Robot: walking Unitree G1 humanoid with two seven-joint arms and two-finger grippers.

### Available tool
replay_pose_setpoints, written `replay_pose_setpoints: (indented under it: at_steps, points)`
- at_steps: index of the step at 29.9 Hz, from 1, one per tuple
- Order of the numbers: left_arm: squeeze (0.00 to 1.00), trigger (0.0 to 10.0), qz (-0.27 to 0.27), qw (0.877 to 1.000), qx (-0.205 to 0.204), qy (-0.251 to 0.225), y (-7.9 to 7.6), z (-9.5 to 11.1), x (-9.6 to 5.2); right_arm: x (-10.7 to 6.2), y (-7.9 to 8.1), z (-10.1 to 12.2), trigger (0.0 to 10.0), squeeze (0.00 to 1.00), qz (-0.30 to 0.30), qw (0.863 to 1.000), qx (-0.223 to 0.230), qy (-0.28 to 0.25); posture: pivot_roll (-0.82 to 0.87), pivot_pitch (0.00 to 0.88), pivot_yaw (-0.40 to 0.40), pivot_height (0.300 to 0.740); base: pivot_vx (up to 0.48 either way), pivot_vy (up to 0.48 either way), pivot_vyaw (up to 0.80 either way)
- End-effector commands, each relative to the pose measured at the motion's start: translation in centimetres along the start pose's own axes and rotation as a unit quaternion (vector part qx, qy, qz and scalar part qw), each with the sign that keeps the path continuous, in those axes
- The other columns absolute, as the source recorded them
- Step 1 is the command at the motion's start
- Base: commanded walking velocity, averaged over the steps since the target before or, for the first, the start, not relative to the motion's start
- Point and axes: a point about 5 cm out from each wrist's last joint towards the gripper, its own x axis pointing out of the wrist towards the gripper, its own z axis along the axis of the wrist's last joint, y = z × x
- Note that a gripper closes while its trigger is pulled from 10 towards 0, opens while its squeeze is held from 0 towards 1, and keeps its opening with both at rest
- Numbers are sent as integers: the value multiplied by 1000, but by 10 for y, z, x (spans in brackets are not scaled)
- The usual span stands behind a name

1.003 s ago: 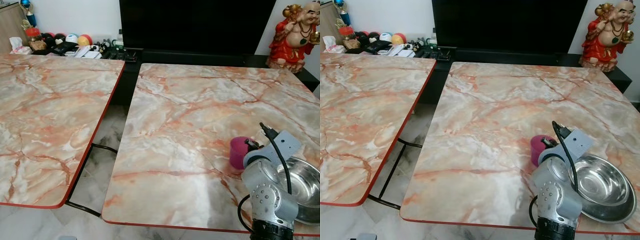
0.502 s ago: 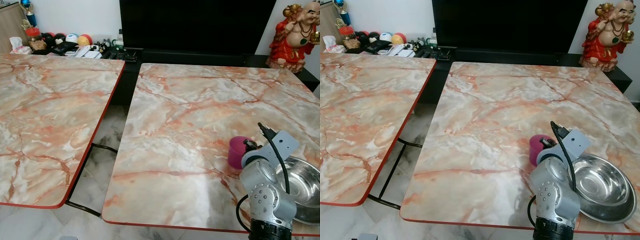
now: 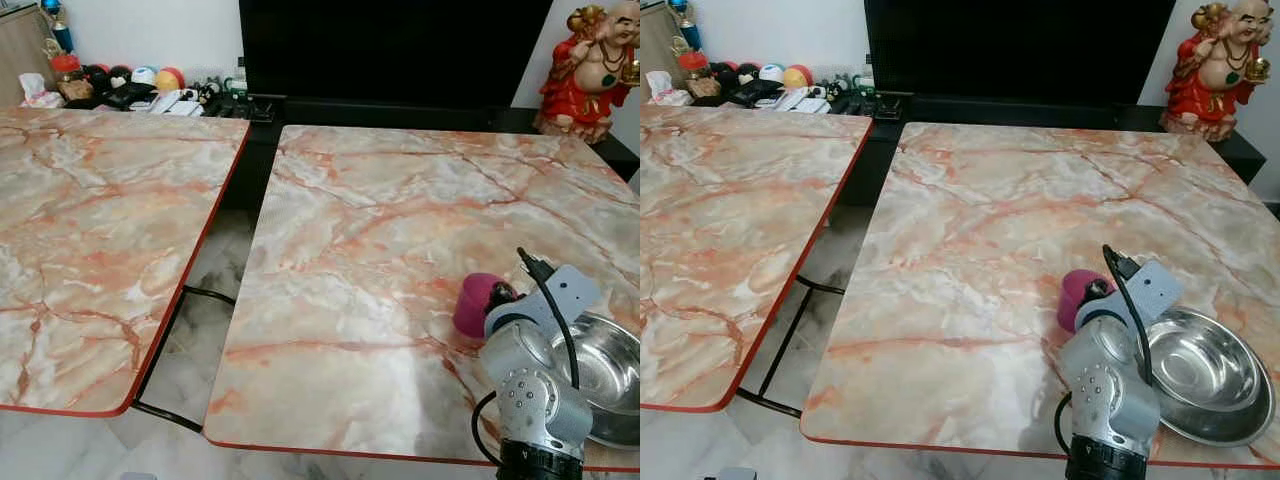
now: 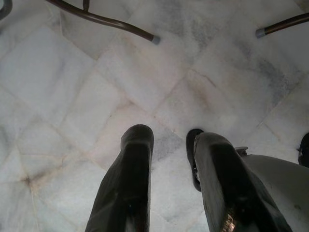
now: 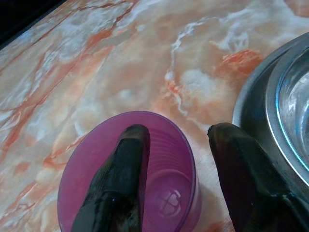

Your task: Setting the table

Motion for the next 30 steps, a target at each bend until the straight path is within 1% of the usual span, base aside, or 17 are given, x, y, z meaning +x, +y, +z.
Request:
replay_pose_setpoints:
  at_steps: [1,6,8,13,16,18,19,20,21,22,26,27,28,29,30]
  points:
    - [0,10000,-1,1000,6,21,0,-11,-3,0,-2,1,10000,0,-5,1000,-2,-6,-34,113,-14,740,0,0,0]
    - [0,10000,0,1000,6,21,1,-11,-3,-1,-1,3,10000,0,-4,1000,3,-13,-36,113,-13,740,0,0,0]
    - [0,10000,0,1000,7,21,2,-11,-3,-2,1,9,10000,0,0,999,-1,-32,-35,113,-13,740,0,0,0]
    - [0,10000,-1,1000,8,22,2,-11,-3,-4,5,12,10000,0,8,999,2,-38,-35,113,-13,740,0,0,0]
    - [0,10000,-1,1000,8,23,1,-11,-3,-5,5,16,10000,0,6,998,-12,-55,-35,114,-13,740,0,0,0]
    - [0,10000,0,1000,7,23,1,-11,-3,-6,5,21,10000,0,10,997,-25,-77,-37,115,-13,740,0,0,0]
    - [0,10000,1,1000,7,22,1,-11,-3,-7,5,26,10000,0,12,995,-33,-94,-37,117,-13,740,0,0,0]
    - [0,10000,4,1000,5,21,2,-11,-3,-8,5,34,10000,0,19,991,-44,-123,-37,117,-13,740,0,0,0]
    - [0,10000,4,1000,5,21,2,-11,-3,-8,5,34,10000,0,19,991,-44,-123,-37,117,-13,740,0,0,0]
    - [0,10000,7,1000,4,21,3,-10,-3,-8,5,37,10000,0,24,990,-46,-135,-37,116,-13,740,0,0,0]
    - [0,10000,10,1000,3,20,5,-10,-3,-13,14,51,10000,0,78,978,-60,-184,-41,114,-10,740,0,0,0]
    - [0,10000,10,1000,3,20,5,-10,-3,-13,14,51,10000,0,78,978,-60,-184,-41,114,-10,740,0,0,0]
    - [0,10000,11,1000,3,19,6,-9,-3,-15,17,54,10000,0,91,973,-65,-200,-38,111,-9,740,0,0,0]
    - [0,10000,14,1000,0,17,7,-8,-3,-17,22,56,10000,0,118,968,-74,-210,-38,110,-8,740,0,0,0]
    - [0,10000,14,1000,0,17,7,-8,-3,-17,22,56,10000,0,118,968,-74,-210,-38,110,-8,740,0,0,0]
